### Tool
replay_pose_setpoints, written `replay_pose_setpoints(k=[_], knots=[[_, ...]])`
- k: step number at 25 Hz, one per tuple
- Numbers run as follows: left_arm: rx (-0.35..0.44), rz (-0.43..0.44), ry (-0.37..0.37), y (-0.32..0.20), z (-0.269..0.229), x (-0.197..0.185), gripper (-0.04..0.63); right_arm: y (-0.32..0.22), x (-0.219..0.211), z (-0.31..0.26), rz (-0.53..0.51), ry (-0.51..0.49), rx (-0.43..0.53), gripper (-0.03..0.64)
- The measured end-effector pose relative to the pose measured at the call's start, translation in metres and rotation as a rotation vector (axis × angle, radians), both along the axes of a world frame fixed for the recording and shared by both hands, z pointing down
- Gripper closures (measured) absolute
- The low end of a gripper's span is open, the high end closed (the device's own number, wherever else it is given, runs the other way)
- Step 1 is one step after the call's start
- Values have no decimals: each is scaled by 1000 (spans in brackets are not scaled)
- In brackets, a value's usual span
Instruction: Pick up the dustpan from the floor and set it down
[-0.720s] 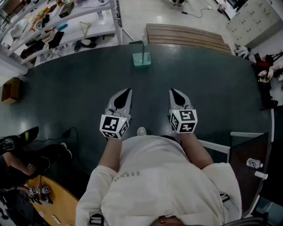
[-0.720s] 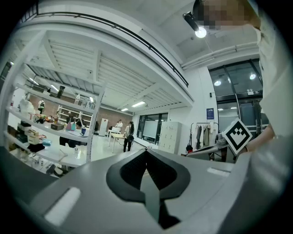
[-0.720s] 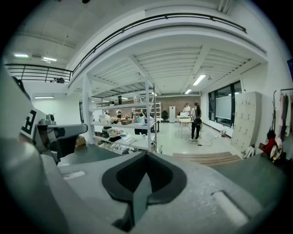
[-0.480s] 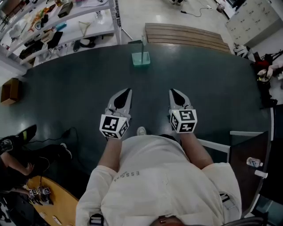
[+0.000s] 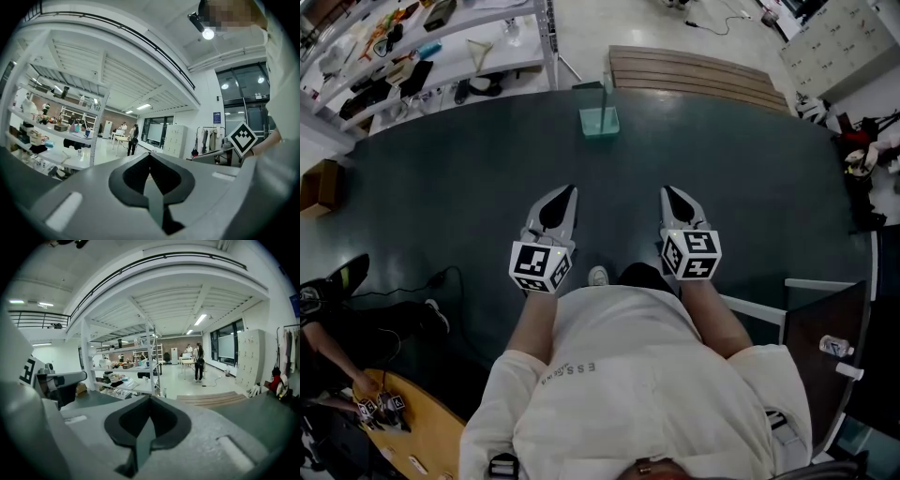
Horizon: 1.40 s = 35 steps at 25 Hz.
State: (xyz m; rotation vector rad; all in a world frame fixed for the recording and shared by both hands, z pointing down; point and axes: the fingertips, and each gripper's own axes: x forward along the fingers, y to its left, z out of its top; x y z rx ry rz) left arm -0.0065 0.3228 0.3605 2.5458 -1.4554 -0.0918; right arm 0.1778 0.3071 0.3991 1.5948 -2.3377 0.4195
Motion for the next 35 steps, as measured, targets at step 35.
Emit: replay_pose_setpoints(k=[35], knots=[[-145, -124, 12, -357, 66, -47, 581, -364, -43, 98, -84, 13, -255, 624]])
